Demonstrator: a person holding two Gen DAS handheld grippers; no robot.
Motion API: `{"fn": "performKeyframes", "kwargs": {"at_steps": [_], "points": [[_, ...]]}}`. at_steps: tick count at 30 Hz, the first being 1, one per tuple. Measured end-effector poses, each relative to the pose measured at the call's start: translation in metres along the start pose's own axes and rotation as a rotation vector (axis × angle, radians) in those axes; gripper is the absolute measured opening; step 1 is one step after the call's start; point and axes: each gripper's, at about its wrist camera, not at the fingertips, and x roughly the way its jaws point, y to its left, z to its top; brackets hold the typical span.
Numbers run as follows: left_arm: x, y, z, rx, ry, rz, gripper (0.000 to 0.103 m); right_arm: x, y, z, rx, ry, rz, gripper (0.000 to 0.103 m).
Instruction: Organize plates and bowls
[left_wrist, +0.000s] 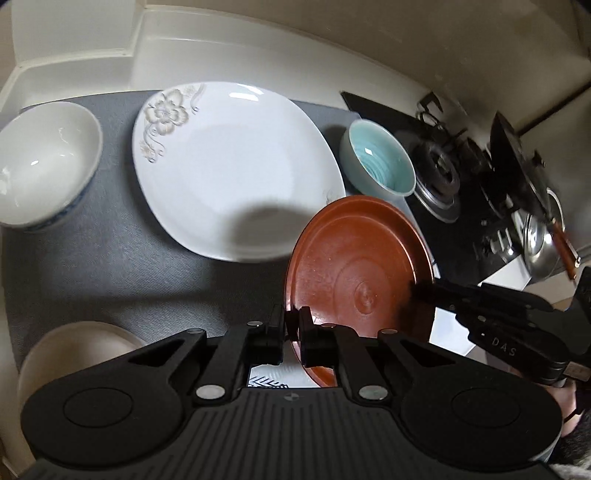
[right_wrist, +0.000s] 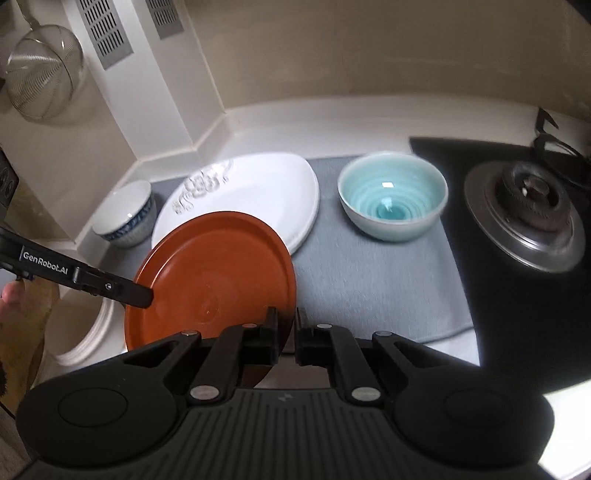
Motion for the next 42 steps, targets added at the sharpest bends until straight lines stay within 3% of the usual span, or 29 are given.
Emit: {"fn": "performKeyframes", "kwargs": {"at_steps": [5, 8, 11, 18, 24, 34, 38, 42], "points": [[0.007, 0.015, 0.015, -0.101, 0.039, 0.039, 0.008, 0.019, -0.002, 0.012, 0.073, 0.025, 0.044, 0.005], [0.008, 0.017, 0.023, -0.086, 0.021, 0.064, 0.008, 0.040, -0.004, 0.015, 0.083, 0.051, 0.032, 0.005], [0.014, 0.023, 0.030, -0.125, 0.037, 0.062, 0.008, 0.053, -0.017, 0.016, 0.194, 0.069, 0.057, 0.004], [0.003, 0.026, 0.047, -0.138, -0.008, 0.048, 0.008, 0.061, -0.019, 0.042, 0.206, 0.056, 0.072, 0.004], [0.022, 0.043, 0.079, -0.174, -0.009, 0.130, 0.008, 0.101, -0.026, 0.065, 0.295, 0.098, 0.087, 0.004], [0.052, 0.063, 0.111, -0.189, 0.002, 0.229, 0.008, 0.148, -0.005, 0.107, 0.158, 0.089, -0.034, 0.004], [0.039, 0.064, 0.107, -0.207, -0.025, 0.238, 0.008, 0.156, -0.004, 0.105, 0.153, 0.106, -0.054, 0.005], [0.009, 0.061, 0.092, -0.157, -0.103, 0.273, 0.008, 0.156, -0.009, 0.104, 0.179, 0.103, -0.031, 0.007]]}}
